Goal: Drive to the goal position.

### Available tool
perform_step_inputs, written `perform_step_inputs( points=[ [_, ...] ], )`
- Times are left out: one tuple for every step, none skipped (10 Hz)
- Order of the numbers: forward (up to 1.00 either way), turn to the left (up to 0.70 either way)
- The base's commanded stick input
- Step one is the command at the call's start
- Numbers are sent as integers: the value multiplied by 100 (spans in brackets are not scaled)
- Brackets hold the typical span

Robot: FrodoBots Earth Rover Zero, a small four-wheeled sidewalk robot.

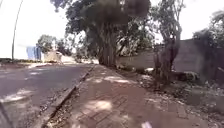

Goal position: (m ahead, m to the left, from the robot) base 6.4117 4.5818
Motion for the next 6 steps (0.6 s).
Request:
perform_step_inputs(
  points=[
    [85,0],
    [85,0],
    [85,0],
    [85,0],
    [85,0],
    [85,0]
  ],
)
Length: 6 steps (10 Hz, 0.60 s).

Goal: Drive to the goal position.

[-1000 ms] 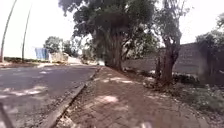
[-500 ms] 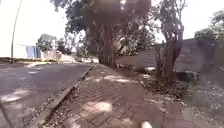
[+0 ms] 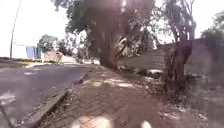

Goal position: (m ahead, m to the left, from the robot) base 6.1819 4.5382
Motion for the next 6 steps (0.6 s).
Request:
perform_step_inputs(
  points=[
    [85,0],
    [85,8],
    [85,25],
    [85,29],
    [85,13],
    [85,4]
  ],
)
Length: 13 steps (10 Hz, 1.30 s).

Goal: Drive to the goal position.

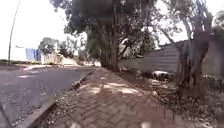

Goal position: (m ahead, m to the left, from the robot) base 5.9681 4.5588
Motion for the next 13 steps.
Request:
perform_step_inputs(
  points=[
    [85,21],
    [85,34],
    [85,34],
    [85,0],
    [85,0],
    [85,0],
    [85,0],
    [85,0],
    [85,0],
    [85,0],
    [85,0],
    [85,0],
    [85,0]
  ],
)
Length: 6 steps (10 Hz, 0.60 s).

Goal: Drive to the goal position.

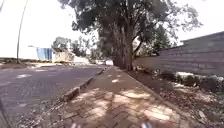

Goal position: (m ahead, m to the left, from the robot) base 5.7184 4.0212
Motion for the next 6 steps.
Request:
perform_step_inputs(
  points=[
    [85,0],
    [85,0],
    [85,0],
    [85,0],
    [85,0],
    [85,0]
  ],
)
